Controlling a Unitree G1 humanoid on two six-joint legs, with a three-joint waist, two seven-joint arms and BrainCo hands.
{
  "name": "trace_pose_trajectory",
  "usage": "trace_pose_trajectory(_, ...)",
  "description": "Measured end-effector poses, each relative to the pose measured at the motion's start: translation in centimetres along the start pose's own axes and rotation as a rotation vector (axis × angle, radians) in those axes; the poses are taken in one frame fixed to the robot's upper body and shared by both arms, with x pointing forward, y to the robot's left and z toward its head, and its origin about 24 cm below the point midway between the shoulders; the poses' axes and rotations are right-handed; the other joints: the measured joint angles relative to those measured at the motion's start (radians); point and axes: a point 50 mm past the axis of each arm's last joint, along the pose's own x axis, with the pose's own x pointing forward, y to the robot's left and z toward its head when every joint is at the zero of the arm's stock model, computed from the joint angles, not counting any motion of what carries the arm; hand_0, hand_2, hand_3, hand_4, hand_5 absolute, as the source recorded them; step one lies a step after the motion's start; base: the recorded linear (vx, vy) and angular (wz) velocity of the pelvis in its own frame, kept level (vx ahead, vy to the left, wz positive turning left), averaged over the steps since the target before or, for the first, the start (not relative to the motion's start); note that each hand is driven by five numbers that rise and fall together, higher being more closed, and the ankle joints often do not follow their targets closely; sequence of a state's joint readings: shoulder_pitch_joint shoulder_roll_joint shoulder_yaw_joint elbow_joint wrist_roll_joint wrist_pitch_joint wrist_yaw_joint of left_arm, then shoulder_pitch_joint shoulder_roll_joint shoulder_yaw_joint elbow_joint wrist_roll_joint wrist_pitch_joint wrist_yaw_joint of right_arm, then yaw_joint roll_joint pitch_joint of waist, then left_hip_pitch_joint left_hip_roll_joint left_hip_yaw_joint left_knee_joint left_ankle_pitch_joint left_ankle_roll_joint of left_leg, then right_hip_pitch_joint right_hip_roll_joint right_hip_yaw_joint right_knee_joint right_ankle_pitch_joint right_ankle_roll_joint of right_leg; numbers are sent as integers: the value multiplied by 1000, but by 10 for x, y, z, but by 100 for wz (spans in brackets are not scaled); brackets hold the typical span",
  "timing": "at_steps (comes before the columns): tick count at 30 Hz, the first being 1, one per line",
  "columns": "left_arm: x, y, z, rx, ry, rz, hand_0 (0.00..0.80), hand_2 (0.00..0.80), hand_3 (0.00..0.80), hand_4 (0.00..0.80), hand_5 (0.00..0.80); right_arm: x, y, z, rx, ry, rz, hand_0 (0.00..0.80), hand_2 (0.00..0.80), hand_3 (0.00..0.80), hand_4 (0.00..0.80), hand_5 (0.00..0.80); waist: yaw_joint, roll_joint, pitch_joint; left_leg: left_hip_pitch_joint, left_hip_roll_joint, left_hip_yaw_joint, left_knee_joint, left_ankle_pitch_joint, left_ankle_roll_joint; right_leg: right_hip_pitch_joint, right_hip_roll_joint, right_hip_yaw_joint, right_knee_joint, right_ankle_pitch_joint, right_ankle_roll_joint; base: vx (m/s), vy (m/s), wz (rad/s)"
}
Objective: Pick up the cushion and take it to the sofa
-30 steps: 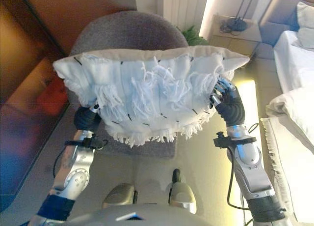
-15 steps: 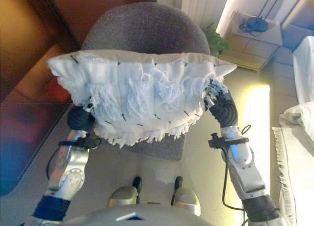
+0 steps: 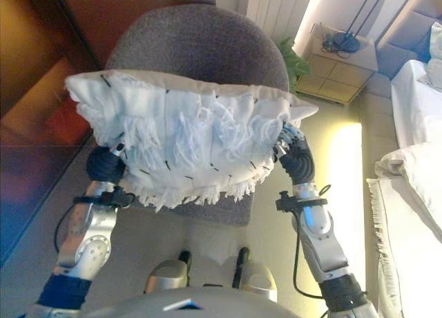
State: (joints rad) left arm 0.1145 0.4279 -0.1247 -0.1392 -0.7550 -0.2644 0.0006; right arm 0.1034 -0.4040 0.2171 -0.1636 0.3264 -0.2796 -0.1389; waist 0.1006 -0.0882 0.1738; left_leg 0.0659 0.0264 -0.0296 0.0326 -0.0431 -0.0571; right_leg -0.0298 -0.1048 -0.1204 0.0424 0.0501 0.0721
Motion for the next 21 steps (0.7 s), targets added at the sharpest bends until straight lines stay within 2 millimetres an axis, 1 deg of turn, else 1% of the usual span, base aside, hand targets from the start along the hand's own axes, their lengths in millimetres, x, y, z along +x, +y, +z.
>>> trace_pose_trajectory(2,0,-2,-3,-11,11,3,800,800,800,800,800,0,-1,-1,-2,5,-5,800,800,800,800,800,-10,3,2,12,1,-11,-5,0,0,28,3,4,-16,3,1,284,-68,19)
trace_pose_trajectory(4,0,-5,-5,-11,14,0,800,800,800,800,800,0,-4,0,-6,-1,-15,800,800,800,800,800,-37,3,0,13,-3,-32,-3,0,0,53,2,3,-31,-7,8,251,-48,37)
trace_pose_trajectory(5,0,-7,-8,-19,21,-1,800,800,800,800,800,1,-7,1,-12,-4,-15,800,800,800,800,800,-36,5,1,12,-6,-31,7,0,0,62,-1,3,-39,-11,12,198,-12,25)
trace_pose_trajectory(6,-1,-9,-9,-23,26,0,800,800,800,800,800,1,-8,2,-17,-6,-13,800,800,800,800,800,-36,5,1,2,-10,-28,29,-1,-1,63,-5,1,-36,-13,12,168,12,17)
trace_pose_trajectory(7,0,-9,-10,-23,29,2,800,800,800,800,800,2,-9,3,-25,-9,-6,800,800,800,800,800,-38,5,1,-28,-18,-27,78,-5,-8,59,-12,1,-29,-20,13,154,45,20)
trace_pose_trajectory(9,-1,-11,-12,-25,38,4,800,800,800,800,800,3,-12,5,-48,-12,3,800,800,800,800,800,-35,9,6,-73,-38,-20,177,-7,-10,59,-31,-3,-8,-33,9,201,105,21)
trace_pose_trajectory(10,-1,-13,-13,-29,40,5,800,800,800,800,800,4,-15,6,-60,-12,8,800,800,800,800,800,-35,17,11,-99,-44,-20,230,-7,-10,60,-42,-6,2,-42,7,220,128,15)
trace_pose_trajectory(11,-1,-13,-14,-31,43,5,800,800,800,800,800,4,-19,8,-74,-11,14,800,800,800,800,800,-36,28,15,-99,-40,-11,237,-11,-10,60,-48,-9,13,-46,6,286,167,22)
trace_pose_trajectory(12,-1,-14,-15,-34,44,3,800,800,800,800,800,5,-22,9,-90,-11,22,800,800,800,800,800,-38,48,10,-91,-28,1,209,-23,-9,53,-41,-18,24,-51,5,295,189,28)
trace_pose_trajectory(13,-2,-15,-15,-38,43,0,800,800,800,800,800,5,-24,11,-103,-13,31,800,800,800,800,800,-53,77,3,-91,-5,-1,170,-54,7,34,-24,-34,42,-55,4,346,243,25)
trace_pose_trajectory(14,-2,-14,-14,-32,41,0,800,800,800,800,800,5,-23,10,-94,-13,32,800,800,800,800,800,-53,77,7,-81,-11,8,141,-48,20,18,-33,-30,60,-59,7,271,216,13)
trace_pose_trajectory(15,-3,-13,-15,-35,44,5,800,800,800,800,800,4,-21,8,-90,-5,38,800,800,800,800,800,-52,69,13,-79,-15,15,119,-32,25,4,-41,-28,67,-57,10,275,224,-2)
trace_pose_trajectory(16,-4,-12,-15,-38,44,7,800,800,800,800,800,2,-21,7,-87,4,37,800,800,800,800,800,-52,63,16,-80,-13,23,106,-21,26,6,-41,-27,52,-50,14,238,197,-5)
trace_pose_trajectory(18,-4,-12,-15,-39,44,7,800,800,800,800,800,1,-19,4,-76,15,31,800,800,800,800,800,-33,48,21,-77,-10,31,81,-5,27,10,-40,-27,23,-31,12,312,290,-8)
trace_pose_trajectory(19,-4,-13,-15,-40,45,6,800,800,800,800,800,0,-18,3,-69,18,25,800,800,800,800,800,-31,36,21,-78,-10,33,90,-5,23,14,-45,-25,9,-20,8,369,430,-1)
trace_pose_trajectory(20,-4,-13,-16,-42,48,7,800,800,800,800,800,0,-18,3,-67,19,23,800,800,800,800,800,-29,35,23,-79,-8,29,94,-5,22,26,-39,-26,-4,-13,6,246,345,5)
trace_pose_trajectory(21,-3,-13,-16,-41,48,7,800,800,800,800,800,1,-18,3,-68,16,22,800,800,800,800,800,-30,31,25,-85,-9,27,116,-9,21,34,-42,-21,-15,-10,2,328,498,11)
